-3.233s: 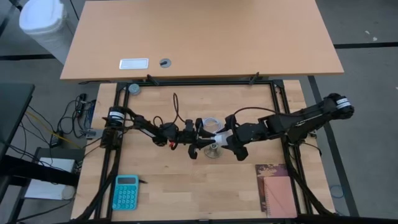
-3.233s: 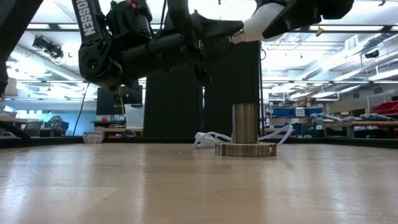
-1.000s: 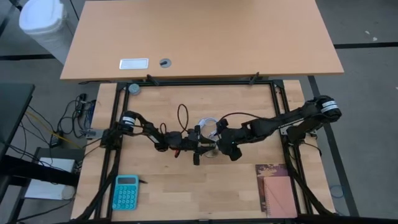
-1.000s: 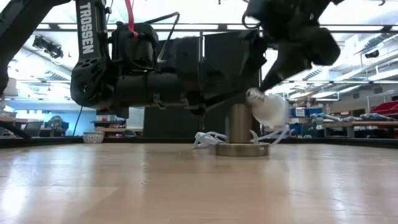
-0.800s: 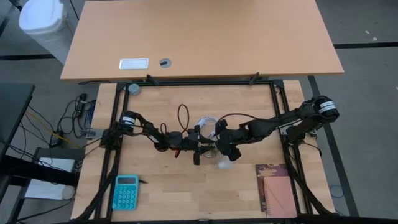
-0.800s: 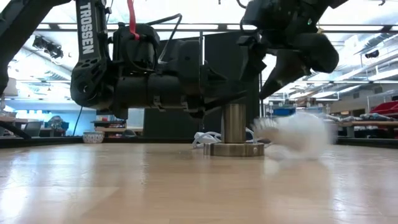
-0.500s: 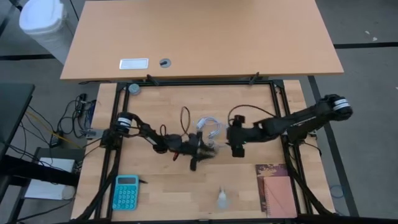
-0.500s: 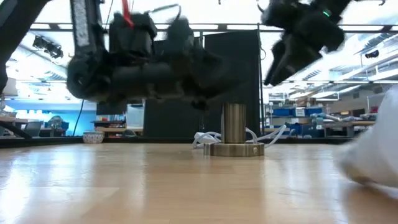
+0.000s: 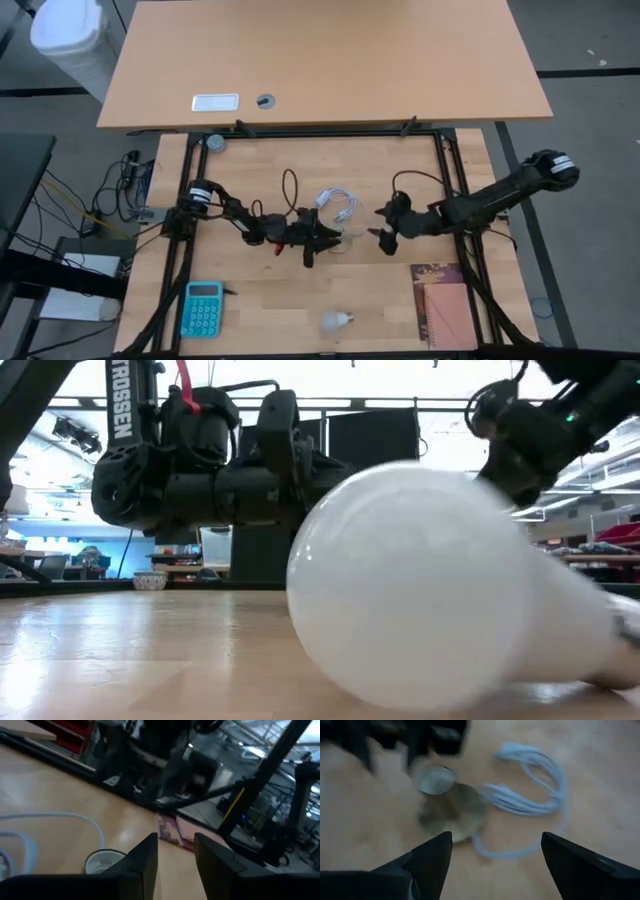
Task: Screw lightbulb
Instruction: Insert the white lightbulb into the lamp socket
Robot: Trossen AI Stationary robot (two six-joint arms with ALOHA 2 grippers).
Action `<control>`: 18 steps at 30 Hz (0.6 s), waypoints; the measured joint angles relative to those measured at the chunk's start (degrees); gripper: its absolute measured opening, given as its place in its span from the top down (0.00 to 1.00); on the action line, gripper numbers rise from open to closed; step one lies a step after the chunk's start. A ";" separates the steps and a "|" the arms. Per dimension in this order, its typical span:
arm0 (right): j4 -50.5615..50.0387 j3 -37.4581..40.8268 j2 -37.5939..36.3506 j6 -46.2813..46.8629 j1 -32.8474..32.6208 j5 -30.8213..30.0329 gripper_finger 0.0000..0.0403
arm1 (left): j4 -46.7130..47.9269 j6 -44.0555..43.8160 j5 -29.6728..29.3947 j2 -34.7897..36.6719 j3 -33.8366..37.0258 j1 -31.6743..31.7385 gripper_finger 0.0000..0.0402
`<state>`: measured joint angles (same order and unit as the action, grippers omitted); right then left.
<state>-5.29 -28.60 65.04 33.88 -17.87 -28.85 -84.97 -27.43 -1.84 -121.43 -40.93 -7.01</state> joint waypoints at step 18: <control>15.91 -5.60 16.93 6.17 -20.74 -0.24 0.24 | 26.62 25.56 -9.72 9.44 -3.58 -13.33 0.67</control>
<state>10.61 -34.20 81.97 40.05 -38.61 -29.09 -58.35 -1.87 -11.56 -111.98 -44.51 -20.33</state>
